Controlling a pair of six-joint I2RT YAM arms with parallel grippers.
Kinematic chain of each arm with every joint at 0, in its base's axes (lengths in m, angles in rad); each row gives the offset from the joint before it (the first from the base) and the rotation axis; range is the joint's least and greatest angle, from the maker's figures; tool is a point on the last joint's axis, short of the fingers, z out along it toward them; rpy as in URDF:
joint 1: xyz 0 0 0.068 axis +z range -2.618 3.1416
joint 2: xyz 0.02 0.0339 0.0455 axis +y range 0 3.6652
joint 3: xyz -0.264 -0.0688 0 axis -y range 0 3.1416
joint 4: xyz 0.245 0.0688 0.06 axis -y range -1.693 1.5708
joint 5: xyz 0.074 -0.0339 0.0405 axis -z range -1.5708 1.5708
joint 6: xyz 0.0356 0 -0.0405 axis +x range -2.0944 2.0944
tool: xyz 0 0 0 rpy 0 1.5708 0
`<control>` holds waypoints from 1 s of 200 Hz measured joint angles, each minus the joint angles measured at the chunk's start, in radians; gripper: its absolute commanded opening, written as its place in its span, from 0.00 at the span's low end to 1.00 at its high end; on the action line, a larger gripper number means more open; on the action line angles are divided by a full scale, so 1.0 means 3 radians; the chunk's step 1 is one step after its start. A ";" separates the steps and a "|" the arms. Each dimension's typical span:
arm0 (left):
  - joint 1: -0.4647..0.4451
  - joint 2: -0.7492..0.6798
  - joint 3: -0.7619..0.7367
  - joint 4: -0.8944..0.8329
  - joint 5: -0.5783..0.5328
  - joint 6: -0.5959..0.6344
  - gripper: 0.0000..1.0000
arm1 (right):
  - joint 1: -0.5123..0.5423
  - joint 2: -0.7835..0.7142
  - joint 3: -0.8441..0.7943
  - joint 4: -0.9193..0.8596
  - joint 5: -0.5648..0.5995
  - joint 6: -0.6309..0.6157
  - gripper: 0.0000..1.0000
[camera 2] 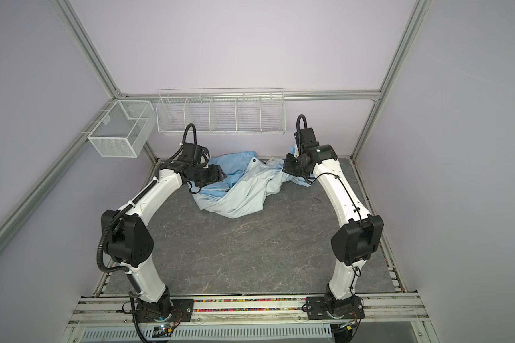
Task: Zip up the jacket
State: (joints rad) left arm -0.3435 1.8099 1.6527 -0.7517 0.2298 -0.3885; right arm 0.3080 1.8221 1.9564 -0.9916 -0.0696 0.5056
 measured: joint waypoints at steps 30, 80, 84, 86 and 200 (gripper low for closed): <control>-0.0066 -0.0060 -0.0167 -0.0064 -0.0057 0.0233 0.73 | 0.0000 0.0018 -0.0046 -0.0103 -0.0029 -0.0019 0.07; -0.0310 0.0248 -0.0083 -0.0141 -0.0025 0.0478 0.73 | -0.0001 0.0018 -0.0184 -0.0114 -0.0071 -0.0019 0.07; -0.0333 0.0294 -0.0051 -0.0144 -0.0011 0.0491 0.73 | -0.0001 0.0018 -0.0187 -0.0114 -0.0074 -0.0019 0.07; -0.0345 0.0313 -0.0034 -0.0145 -0.0005 0.0492 0.73 | -0.0003 0.0018 -0.0188 -0.0116 -0.0075 -0.0019 0.07; -0.0393 0.0834 0.0659 -0.0406 0.0158 0.0506 0.00 | -0.0111 0.0014 0.0008 -0.0319 -0.0075 -0.0067 0.07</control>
State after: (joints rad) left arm -0.4614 2.0602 1.8503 -0.8734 0.2771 -0.2367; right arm 0.2749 1.8263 1.9587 -1.0874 -0.0921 0.4854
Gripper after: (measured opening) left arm 0.050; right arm 0.070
